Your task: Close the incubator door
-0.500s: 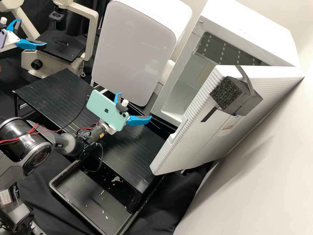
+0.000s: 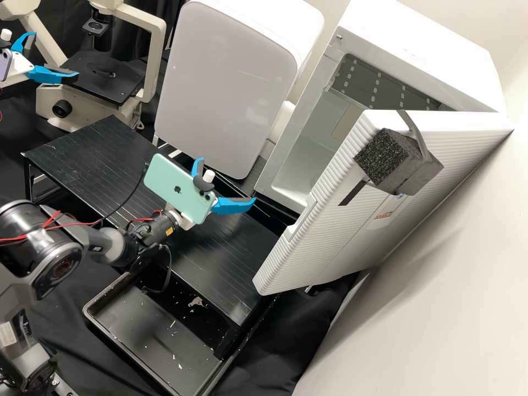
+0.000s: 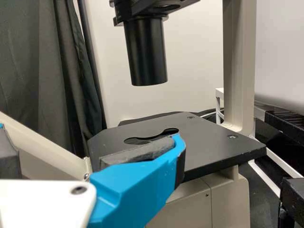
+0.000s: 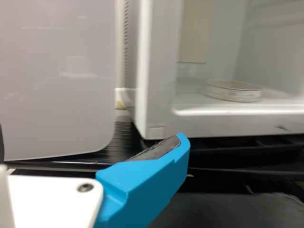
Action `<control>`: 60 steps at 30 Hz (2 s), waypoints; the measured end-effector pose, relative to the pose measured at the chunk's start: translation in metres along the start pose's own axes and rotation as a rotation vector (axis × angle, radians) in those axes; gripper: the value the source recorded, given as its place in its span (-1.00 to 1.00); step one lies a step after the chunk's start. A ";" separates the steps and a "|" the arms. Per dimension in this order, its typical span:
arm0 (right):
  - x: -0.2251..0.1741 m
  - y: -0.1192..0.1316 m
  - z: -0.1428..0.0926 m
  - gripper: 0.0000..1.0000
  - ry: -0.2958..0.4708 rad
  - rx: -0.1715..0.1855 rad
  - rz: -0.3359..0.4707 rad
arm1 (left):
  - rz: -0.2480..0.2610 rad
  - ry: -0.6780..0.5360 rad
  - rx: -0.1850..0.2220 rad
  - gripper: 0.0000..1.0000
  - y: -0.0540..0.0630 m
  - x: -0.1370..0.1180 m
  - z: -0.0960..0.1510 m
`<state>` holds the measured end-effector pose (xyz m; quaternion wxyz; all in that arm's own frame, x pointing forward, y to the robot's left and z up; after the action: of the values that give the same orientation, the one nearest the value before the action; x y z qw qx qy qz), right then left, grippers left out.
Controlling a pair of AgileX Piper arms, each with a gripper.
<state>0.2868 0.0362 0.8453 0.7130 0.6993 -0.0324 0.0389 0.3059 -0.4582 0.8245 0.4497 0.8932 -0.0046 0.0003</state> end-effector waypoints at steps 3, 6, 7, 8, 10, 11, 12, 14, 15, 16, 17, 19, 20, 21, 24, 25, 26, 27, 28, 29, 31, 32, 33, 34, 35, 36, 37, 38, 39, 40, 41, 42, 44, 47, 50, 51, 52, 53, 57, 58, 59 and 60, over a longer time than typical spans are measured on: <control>-0.022 0.014 0.002 1.00 0.016 -0.002 0.081 | 0.000 0.000 0.000 1.00 0.000 0.000 0.000; -0.048 0.031 -0.003 1.00 0.070 -0.004 0.203 | 0.000 0.000 0.000 1.00 0.000 0.000 0.000; -0.057 0.037 -0.005 1.00 0.088 -0.010 0.246 | 0.000 0.000 0.000 1.00 0.000 0.000 0.000; -0.064 0.043 -0.008 1.00 0.102 -0.017 0.281 | 0.000 0.000 0.000 1.00 0.000 0.000 0.000; -0.081 0.052 -0.011 1.00 0.115 -0.038 0.350 | 0.000 0.000 0.000 1.00 0.000 0.000 0.000; -0.087 0.055 -0.012 1.00 0.116 -0.046 0.377 | 0.000 0.000 0.000 1.00 0.000 0.000 0.000; -0.094 0.058 -0.011 1.00 0.112 -0.057 0.408 | 0.000 0.000 0.000 1.00 0.000 0.000 0.000; -0.106 0.065 -0.010 1.00 0.096 -0.071 0.467 | 0.000 0.000 0.000 1.00 0.000 0.000 0.000; -0.110 0.067 -0.009 1.00 0.090 -0.074 0.485 | 0.000 0.000 0.000 1.00 0.000 0.000 0.000; -0.116 0.070 -0.005 1.00 0.068 -0.078 0.513 | 0.000 0.000 0.000 1.00 0.000 0.000 0.000; -0.118 0.072 -0.003 1.00 0.055 -0.085 0.526 | 0.000 0.000 0.000 1.00 0.000 0.000 0.000; -0.121 0.076 0.003 1.00 0.015 -0.094 0.557 | 0.000 0.000 0.000 1.00 0.000 0.000 0.000; -0.121 0.078 0.006 1.00 -0.001 -0.098 0.564 | 0.000 0.000 0.000 1.00 0.000 0.000 0.000; -0.120 0.078 0.010 1.00 -0.024 -0.103 0.568 | 0.000 0.000 0.000 1.00 0.000 0.000 0.000; -0.113 0.079 0.023 1.00 -0.087 -0.107 0.557 | 0.000 0.000 0.000 1.00 0.000 0.000 0.000; -0.110 0.079 0.027 1.00 -0.105 -0.107 0.550 | 0.000 0.000 0.000 1.00 0.000 0.000 0.000; -0.105 0.078 0.031 1.00 -0.125 -0.107 0.538 | 0.000 0.000 0.000 1.00 0.000 0.000 0.000; -0.100 0.078 0.036 1.00 -0.142 -0.106 0.528 | 0.000 0.000 0.000 1.00 0.000 0.000 0.000; -0.097 0.078 0.039 1.00 -0.158 -0.105 0.519 | 0.000 0.000 0.000 1.00 0.000 0.000 0.000; -0.091 0.078 0.044 1.00 -0.177 -0.106 0.509 | 0.000 0.000 0.000 1.00 0.000 0.000 0.000; -0.082 0.077 0.053 1.00 -0.210 -0.102 0.492 | 0.000 0.000 0.000 1.00 0.000 0.000 0.000; -0.079 0.078 0.056 1.00 -0.218 -0.101 0.491 | 0.000 0.000 0.000 1.00 0.000 0.000 0.000; -0.075 0.078 0.059 1.00 -0.230 -0.100 0.487 | 0.000 0.000 0.000 1.00 0.000 0.000 0.000; -0.073 0.078 0.062 1.00 -0.237 -0.099 0.484 | 0.000 0.000 0.000 1.00 0.000 0.000 0.000; -0.070 0.078 0.065 1.00 -0.248 -0.098 0.481 | 0.000 0.000 0.000 1.00 0.000 0.000 0.000; -0.067 0.077 0.067 1.00 -0.256 -0.096 0.476 | 0.000 0.000 0.000 1.00 0.000 0.000 0.000; -0.065 0.077 0.069 1.00 -0.260 -0.094 0.476 | 0.000 0.000 0.000 1.00 0.000 0.000 0.000; -0.063 0.077 0.070 1.00 -0.262 -0.094 0.474 | 0.000 0.000 0.000 1.00 0.000 0.000 0.000; -0.061 0.077 0.071 1.00 -0.262 -0.094 0.473 | 0.000 0.000 0.000 1.00 0.000 0.000 0.000; -0.059 0.077 0.072 1.00 -0.264 -0.092 0.472 | 0.000 0.000 0.000 1.00 0.000 0.000 0.000; -0.058 0.078 0.072 1.00 -0.258 -0.091 0.469 | 0.000 0.000 0.000 1.00 0.000 0.000 0.000; -0.057 0.078 0.072 1.00 -0.254 -0.091 0.466 | 0.000 0.000 0.000 1.00 0.000 0.000 0.000; -0.055 0.077 0.070 1.00 -0.239 -0.086 0.457 | 0.000 0.000 0.000 1.00 0.000 0.000 0.000; -0.054 0.075 0.065 1.00 -0.213 -0.062 0.450 | 0.000 0.000 0.000 1.00 0.000 0.000 0.000; -0.052 0.070 0.054 1.00 -0.167 -0.007 0.418 | 0.000 0.000 0.000 1.00 0.000 0.000 0.000; -0.051 0.068 0.050 1.00 -0.143 0.011 0.402 | 0.000 0.000 0.000 1.00 0.000 0.000 0.000; -0.050 0.066 0.045 1.00 -0.119 0.024 0.387 | 0.000 0.000 0.000 1.00 0.000 0.000 0.000; -0.049 0.063 0.040 1.00 -0.095 0.032 0.369 | 0.000 0.000 0.000 1.00 0.000 0.000 0.000; -0.046 0.051 0.017 1.00 0.026 0.024 0.289 | 0.000 0.000 0.000 1.00 0.000 0.000 0.000; -0.046 0.048 0.011 1.00 0.056 0.021 0.273 | 0.000 0.000 0.000 1.00 0.000 0.000 0.000; -0.046 0.045 0.006 1.00 0.082 0.018 0.258 | 0.000 0.000 0.000 1.00 0.000 0.000 0.000; -0.046 0.044 0.002 1.00 0.103 0.019 0.253 | 0.000 0.000 0.000 1.00 0.000 0.000 0.000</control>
<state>0.2362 0.0348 0.8843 0.6965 0.6934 -0.0833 0.1646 0.3059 -0.4582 0.8245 0.4497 0.8932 -0.0046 0.0003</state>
